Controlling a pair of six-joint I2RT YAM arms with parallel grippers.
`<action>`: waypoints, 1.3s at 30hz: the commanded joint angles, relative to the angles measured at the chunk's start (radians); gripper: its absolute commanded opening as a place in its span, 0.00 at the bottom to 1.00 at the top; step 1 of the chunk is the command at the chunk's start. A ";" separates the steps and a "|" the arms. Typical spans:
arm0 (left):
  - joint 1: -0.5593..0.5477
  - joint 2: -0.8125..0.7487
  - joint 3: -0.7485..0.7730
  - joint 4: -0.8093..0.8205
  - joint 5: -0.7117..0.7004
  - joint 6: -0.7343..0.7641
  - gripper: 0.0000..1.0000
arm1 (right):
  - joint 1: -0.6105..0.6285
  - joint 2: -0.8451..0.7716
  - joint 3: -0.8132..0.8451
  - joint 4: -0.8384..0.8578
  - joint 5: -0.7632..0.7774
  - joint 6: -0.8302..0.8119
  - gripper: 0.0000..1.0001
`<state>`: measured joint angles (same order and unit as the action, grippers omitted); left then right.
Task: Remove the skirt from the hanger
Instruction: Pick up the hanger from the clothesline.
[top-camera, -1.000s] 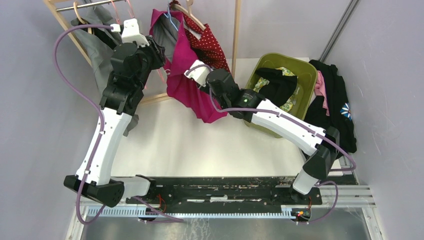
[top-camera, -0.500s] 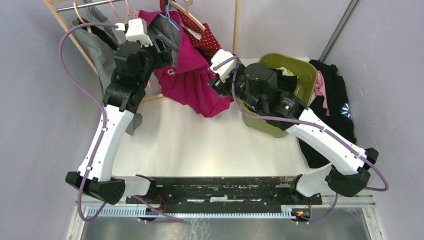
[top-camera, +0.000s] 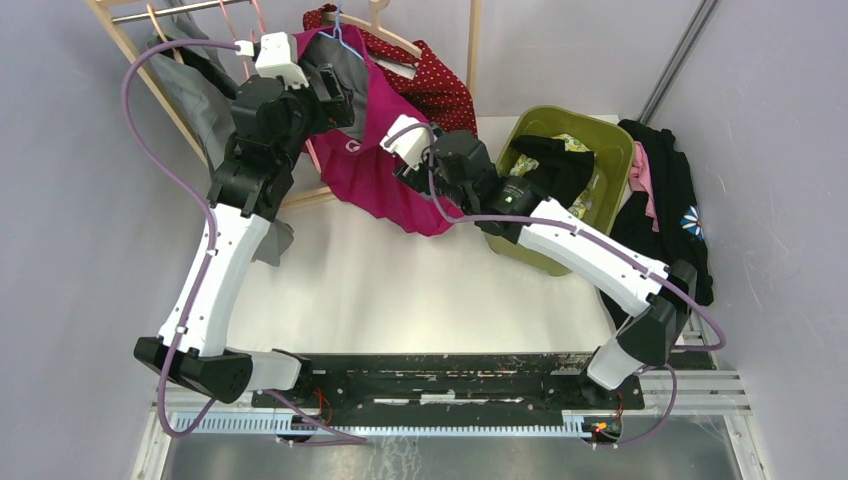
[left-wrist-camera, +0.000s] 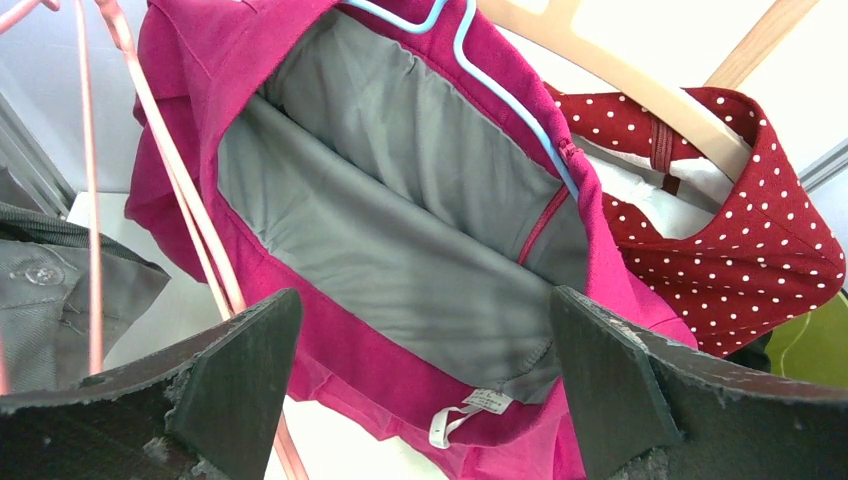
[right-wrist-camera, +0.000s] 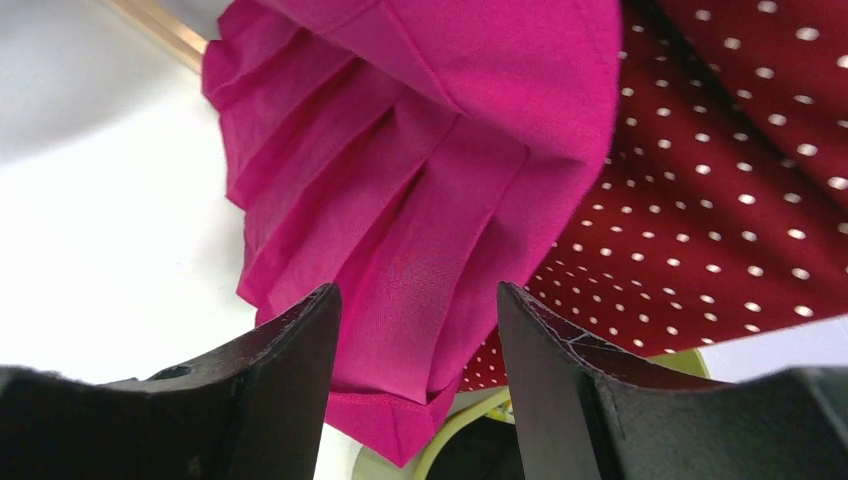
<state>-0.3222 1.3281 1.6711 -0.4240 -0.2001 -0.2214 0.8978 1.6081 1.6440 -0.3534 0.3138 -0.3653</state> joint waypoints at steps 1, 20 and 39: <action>0.000 -0.006 0.027 0.030 0.002 0.055 0.99 | -0.017 -0.053 0.014 0.078 0.064 -0.009 0.64; 0.000 -0.002 -0.005 0.048 0.016 0.035 0.99 | -0.063 -0.094 -0.091 0.209 0.242 -0.068 0.62; 0.001 0.063 0.041 0.092 0.122 -0.076 0.99 | -0.046 -0.030 -0.124 0.081 -0.226 0.137 0.52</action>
<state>-0.3222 1.3556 1.6638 -0.3916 -0.1226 -0.2295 0.7673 1.6615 1.5318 -0.2543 0.2775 -0.2817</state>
